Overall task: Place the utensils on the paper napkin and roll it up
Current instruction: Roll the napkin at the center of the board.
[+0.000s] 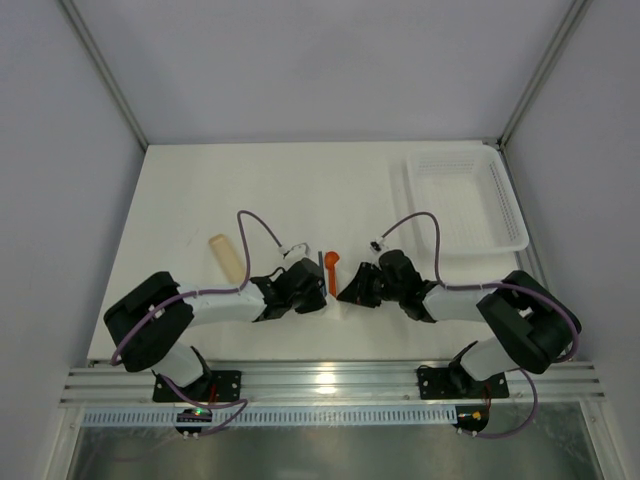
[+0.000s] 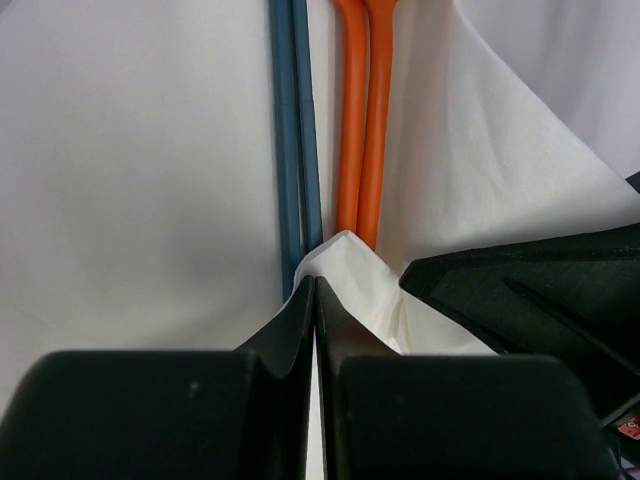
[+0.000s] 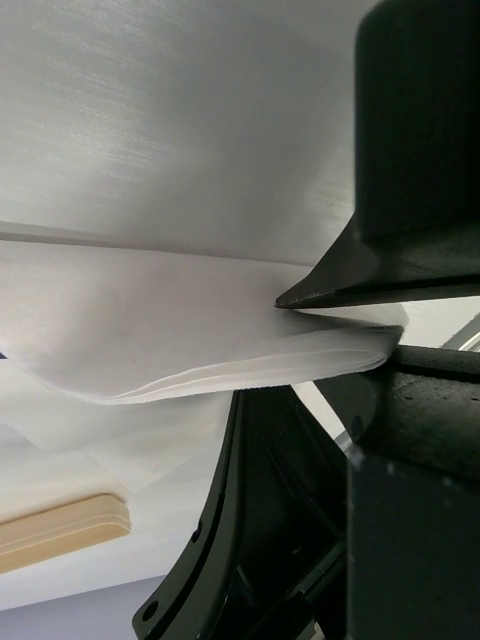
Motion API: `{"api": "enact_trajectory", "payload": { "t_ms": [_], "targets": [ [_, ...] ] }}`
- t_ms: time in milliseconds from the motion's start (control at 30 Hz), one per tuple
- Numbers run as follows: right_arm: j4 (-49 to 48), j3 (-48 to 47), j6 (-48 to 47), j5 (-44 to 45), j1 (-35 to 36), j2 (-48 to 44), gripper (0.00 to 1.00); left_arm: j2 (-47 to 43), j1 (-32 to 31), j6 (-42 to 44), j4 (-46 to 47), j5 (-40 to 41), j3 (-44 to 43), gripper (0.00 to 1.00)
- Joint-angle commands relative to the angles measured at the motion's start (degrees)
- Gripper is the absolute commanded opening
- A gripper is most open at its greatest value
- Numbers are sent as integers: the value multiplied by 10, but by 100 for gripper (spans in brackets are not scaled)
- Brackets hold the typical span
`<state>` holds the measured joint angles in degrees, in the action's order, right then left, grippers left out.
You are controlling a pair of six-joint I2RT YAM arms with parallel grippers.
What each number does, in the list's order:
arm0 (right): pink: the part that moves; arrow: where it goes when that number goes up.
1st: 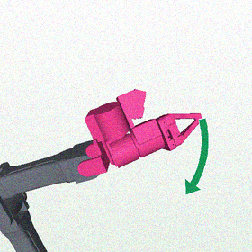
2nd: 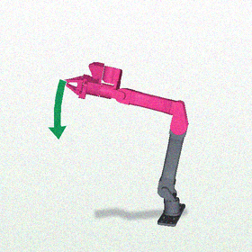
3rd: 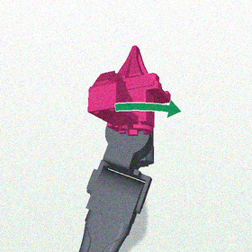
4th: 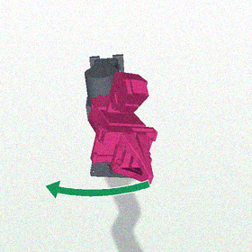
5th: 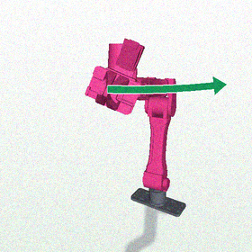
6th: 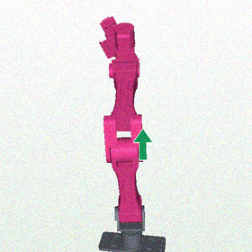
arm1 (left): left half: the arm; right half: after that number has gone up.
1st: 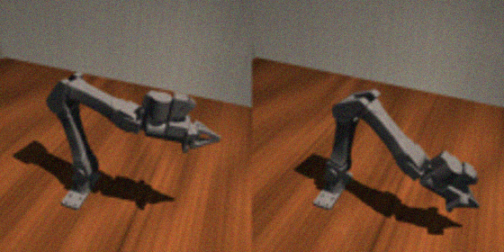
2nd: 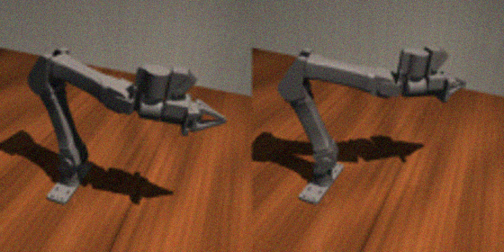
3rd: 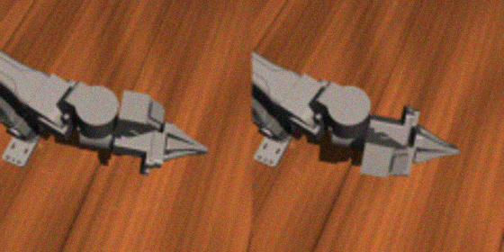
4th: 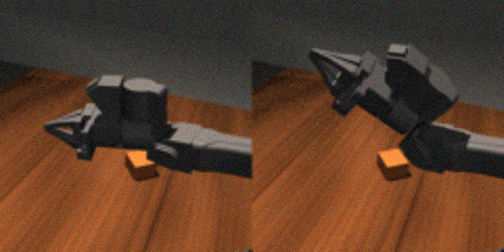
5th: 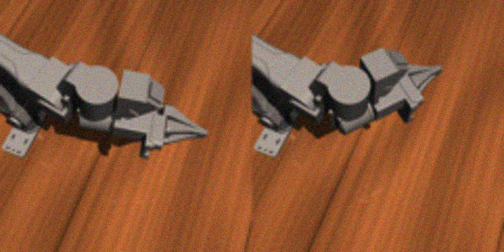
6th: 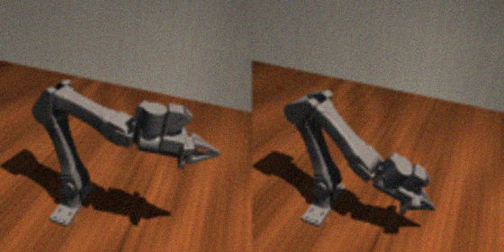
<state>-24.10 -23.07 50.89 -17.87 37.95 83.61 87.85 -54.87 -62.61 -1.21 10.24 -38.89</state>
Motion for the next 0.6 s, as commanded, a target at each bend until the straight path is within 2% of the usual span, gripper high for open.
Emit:
{"api": "enact_trajectory", "payload": {
  "t_ms": [0, 567],
  "targets": [
    [9, -18, -21, 18, 8, -11, 23, -10, -5, 0, -30, 15, 5, 0],
    [35, -32, -41, 18, 28, -21, 37, -12, -7, -2, -32, 17, 5, 0]
  ]
}}
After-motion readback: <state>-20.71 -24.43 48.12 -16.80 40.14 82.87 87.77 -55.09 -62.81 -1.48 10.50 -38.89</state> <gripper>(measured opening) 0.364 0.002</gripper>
